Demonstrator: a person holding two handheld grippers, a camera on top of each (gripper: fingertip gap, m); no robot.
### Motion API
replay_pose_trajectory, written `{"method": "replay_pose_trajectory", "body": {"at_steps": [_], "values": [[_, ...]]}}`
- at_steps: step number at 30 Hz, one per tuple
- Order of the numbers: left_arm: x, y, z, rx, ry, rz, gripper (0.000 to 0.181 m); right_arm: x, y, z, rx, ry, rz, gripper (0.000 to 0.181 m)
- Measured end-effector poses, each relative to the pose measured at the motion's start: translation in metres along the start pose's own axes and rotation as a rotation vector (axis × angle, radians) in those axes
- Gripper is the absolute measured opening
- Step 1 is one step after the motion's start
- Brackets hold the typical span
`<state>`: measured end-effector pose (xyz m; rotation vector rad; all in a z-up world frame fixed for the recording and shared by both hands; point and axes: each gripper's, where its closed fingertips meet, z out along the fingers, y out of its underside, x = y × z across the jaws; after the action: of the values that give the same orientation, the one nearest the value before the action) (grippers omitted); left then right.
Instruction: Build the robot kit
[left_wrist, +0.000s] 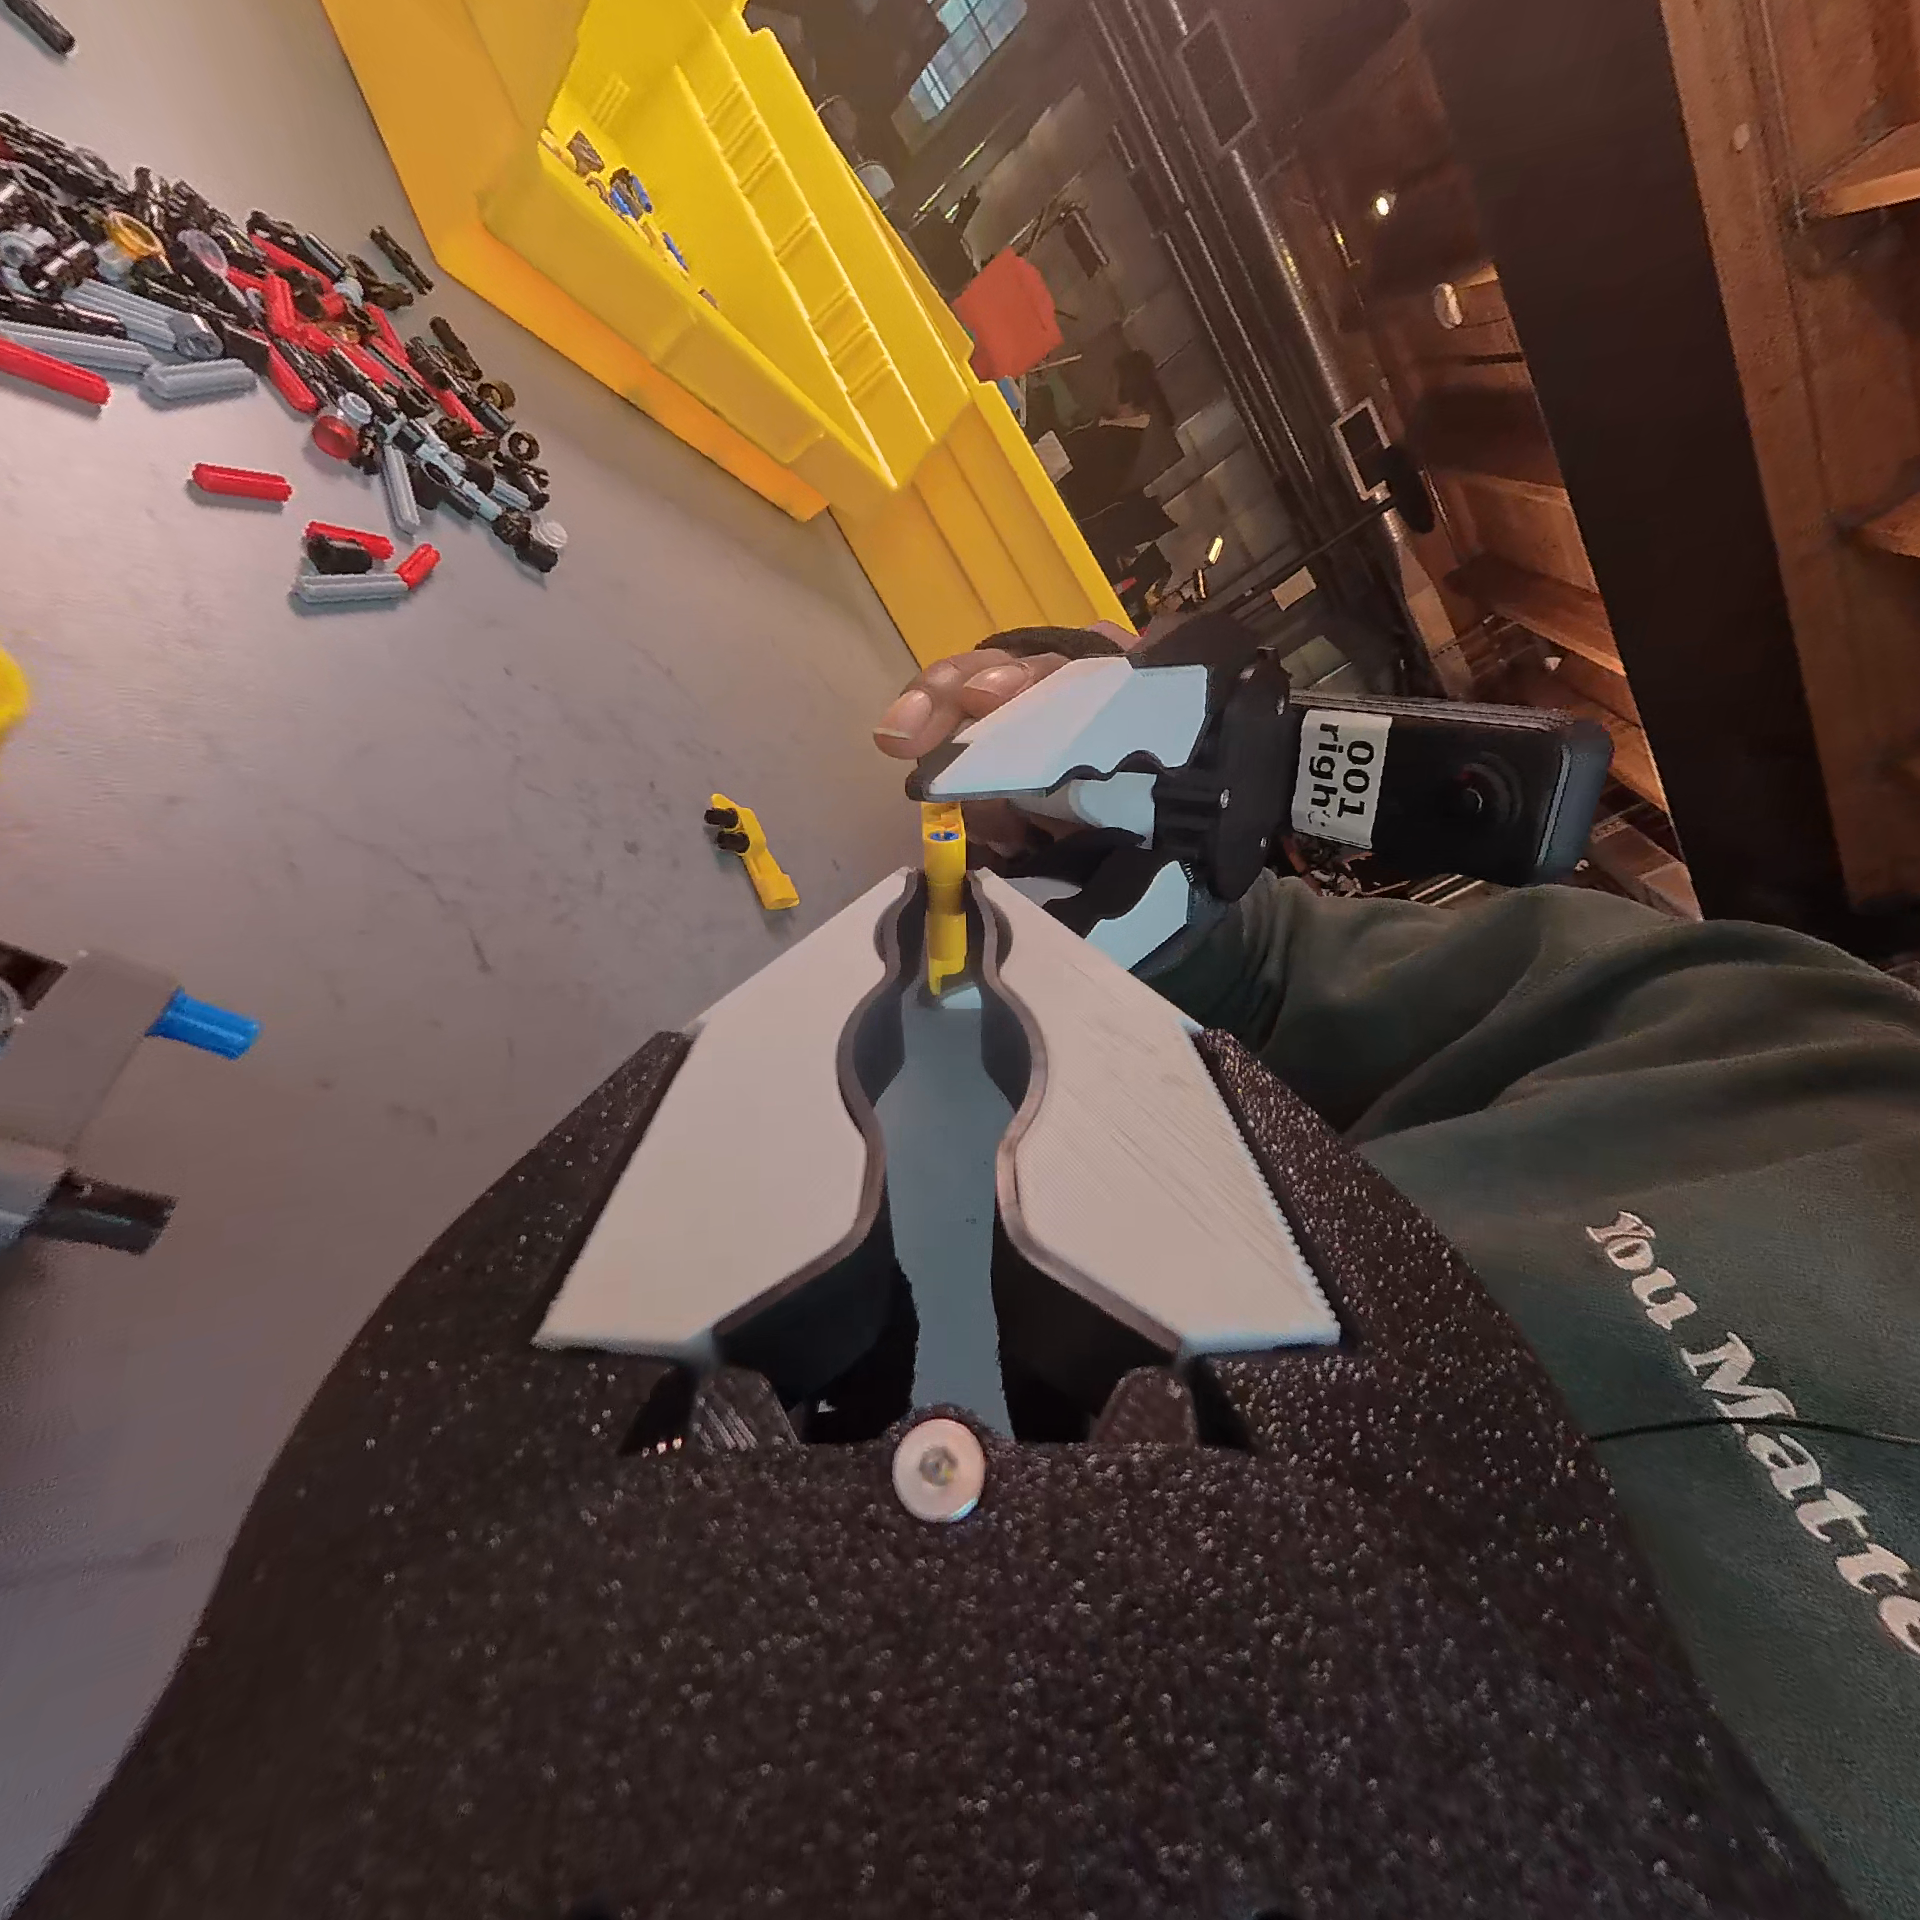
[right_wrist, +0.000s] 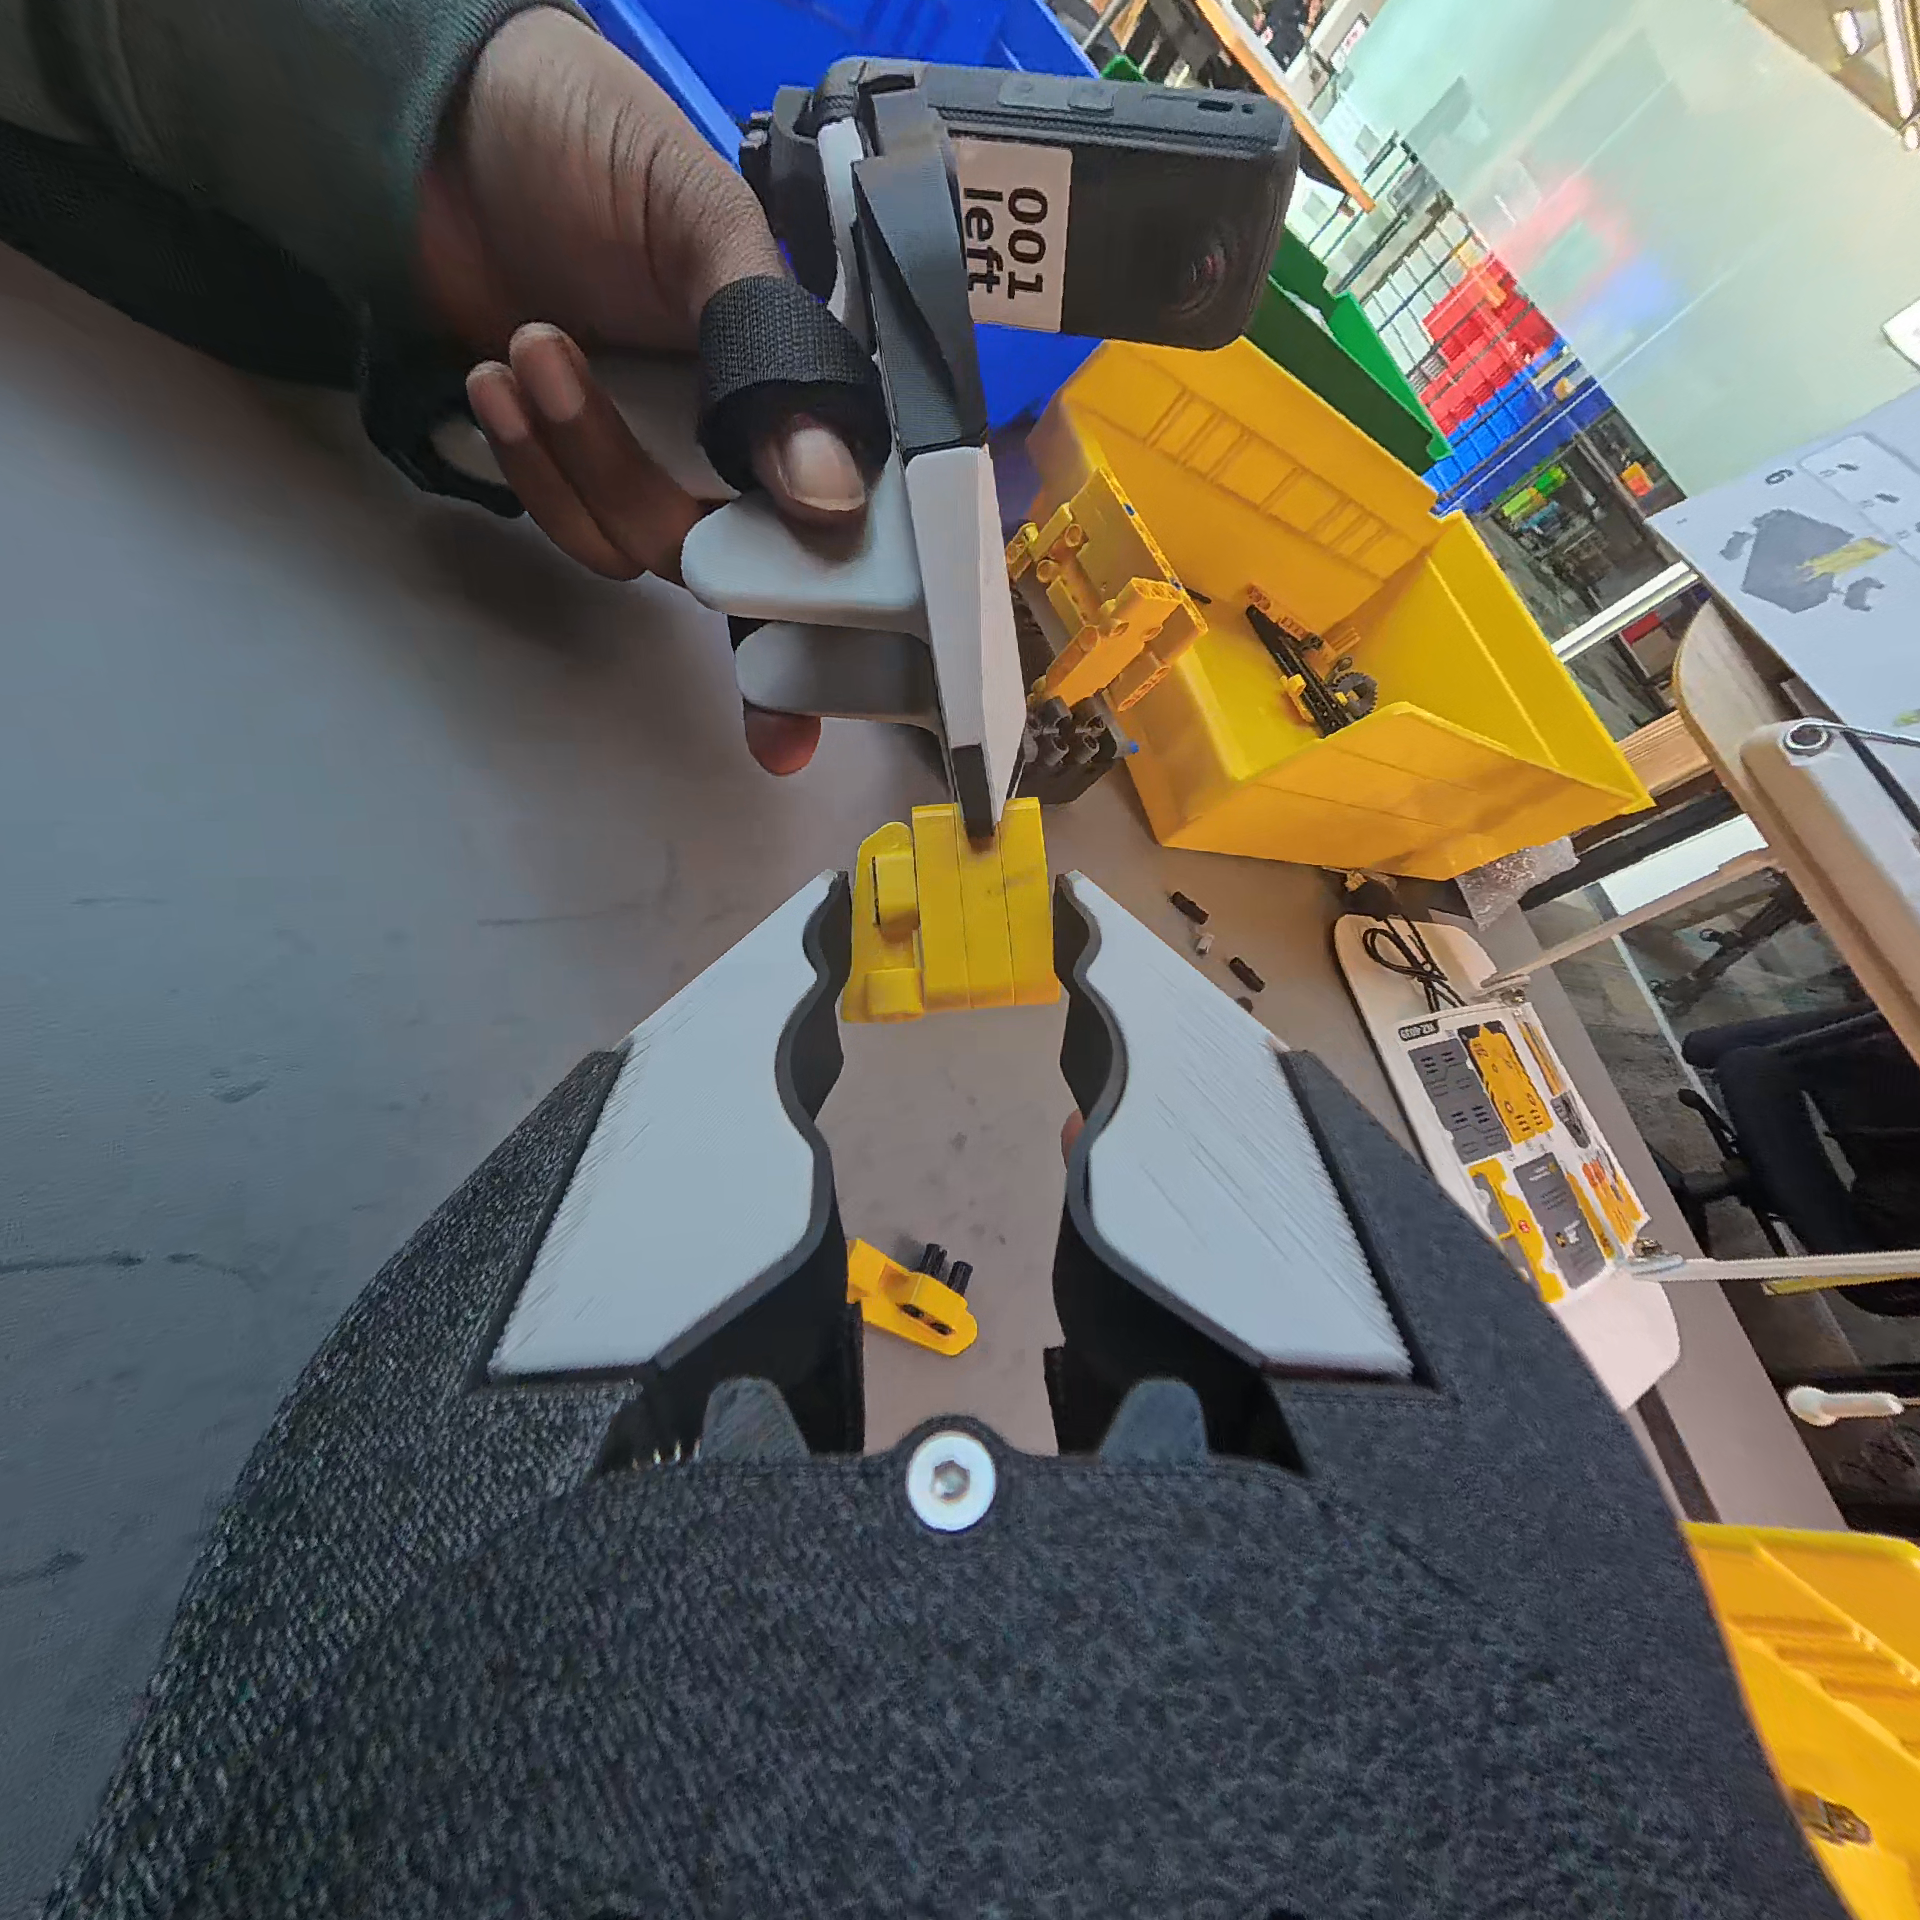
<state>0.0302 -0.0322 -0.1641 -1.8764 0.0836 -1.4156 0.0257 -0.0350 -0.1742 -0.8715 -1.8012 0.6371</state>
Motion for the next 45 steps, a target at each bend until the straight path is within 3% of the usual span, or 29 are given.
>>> {"method": "replay_pose_trajectory", "body": {"at_steps": [23,33,45], "values": [[-0.013,0.001,0.001,0.007,-0.079,0.005,0.006,0.002,0.003,0.005,-0.029,0.033,-0.006,0.032],[-0.014,0.004,0.002,0.000,-0.064,-0.041,0.006,-0.001,0.006,0.006,-0.060,0.029,-0.072,0.030],[-0.010,0.007,0.003,-0.005,-0.030,-0.034,0.006,-0.003,0.002,0.003,-0.041,-0.013,-0.010,0.027]]}}
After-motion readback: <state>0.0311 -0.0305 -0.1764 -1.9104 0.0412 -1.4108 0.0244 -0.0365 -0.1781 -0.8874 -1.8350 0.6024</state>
